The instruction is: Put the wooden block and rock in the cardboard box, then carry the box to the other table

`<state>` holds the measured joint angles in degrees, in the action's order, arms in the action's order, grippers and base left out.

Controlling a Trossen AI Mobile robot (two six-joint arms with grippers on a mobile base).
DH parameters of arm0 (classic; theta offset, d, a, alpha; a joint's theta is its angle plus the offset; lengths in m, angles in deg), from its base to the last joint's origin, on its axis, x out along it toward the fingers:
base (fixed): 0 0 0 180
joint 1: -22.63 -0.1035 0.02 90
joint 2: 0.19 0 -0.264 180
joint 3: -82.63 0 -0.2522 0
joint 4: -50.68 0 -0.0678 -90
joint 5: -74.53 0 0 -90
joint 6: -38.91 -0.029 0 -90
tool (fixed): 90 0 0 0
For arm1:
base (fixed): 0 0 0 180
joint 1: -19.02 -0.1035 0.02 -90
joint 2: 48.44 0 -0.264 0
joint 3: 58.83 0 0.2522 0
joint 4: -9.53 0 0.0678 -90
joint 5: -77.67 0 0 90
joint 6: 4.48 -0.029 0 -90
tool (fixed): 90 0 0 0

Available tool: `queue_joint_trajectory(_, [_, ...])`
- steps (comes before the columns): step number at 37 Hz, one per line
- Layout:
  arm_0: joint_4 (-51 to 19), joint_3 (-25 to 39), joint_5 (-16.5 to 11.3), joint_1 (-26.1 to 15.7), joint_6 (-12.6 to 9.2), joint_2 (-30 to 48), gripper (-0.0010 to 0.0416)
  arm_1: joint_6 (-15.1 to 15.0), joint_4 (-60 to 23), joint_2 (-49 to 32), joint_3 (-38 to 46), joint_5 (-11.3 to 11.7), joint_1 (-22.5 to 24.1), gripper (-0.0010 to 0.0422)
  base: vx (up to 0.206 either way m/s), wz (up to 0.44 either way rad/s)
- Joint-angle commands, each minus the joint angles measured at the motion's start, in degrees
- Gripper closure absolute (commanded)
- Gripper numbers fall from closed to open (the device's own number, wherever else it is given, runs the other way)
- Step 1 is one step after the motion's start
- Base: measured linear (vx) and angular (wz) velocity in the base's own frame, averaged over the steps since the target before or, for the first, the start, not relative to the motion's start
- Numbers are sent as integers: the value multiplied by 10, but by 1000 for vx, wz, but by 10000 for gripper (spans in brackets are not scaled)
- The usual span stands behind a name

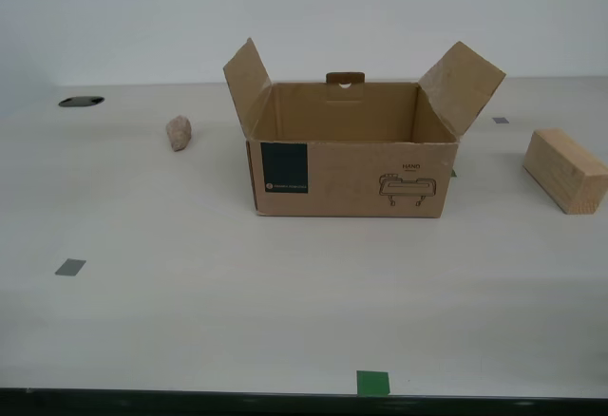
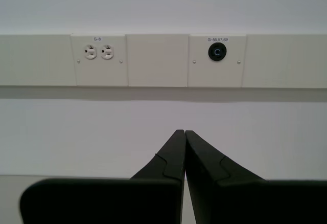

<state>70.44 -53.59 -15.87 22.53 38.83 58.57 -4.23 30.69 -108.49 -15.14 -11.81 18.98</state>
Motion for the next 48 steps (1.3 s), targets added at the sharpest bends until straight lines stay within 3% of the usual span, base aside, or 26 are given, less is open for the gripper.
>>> queue_joint_trajectory(1, [3,0,0,0,-1,0,406,-1,3,0,0,0,0,412,0,0])
queue_joint_trajectory(48, [3,0,0,0,-1,0,406,-1,3,0,0,0,0,412,0,0])
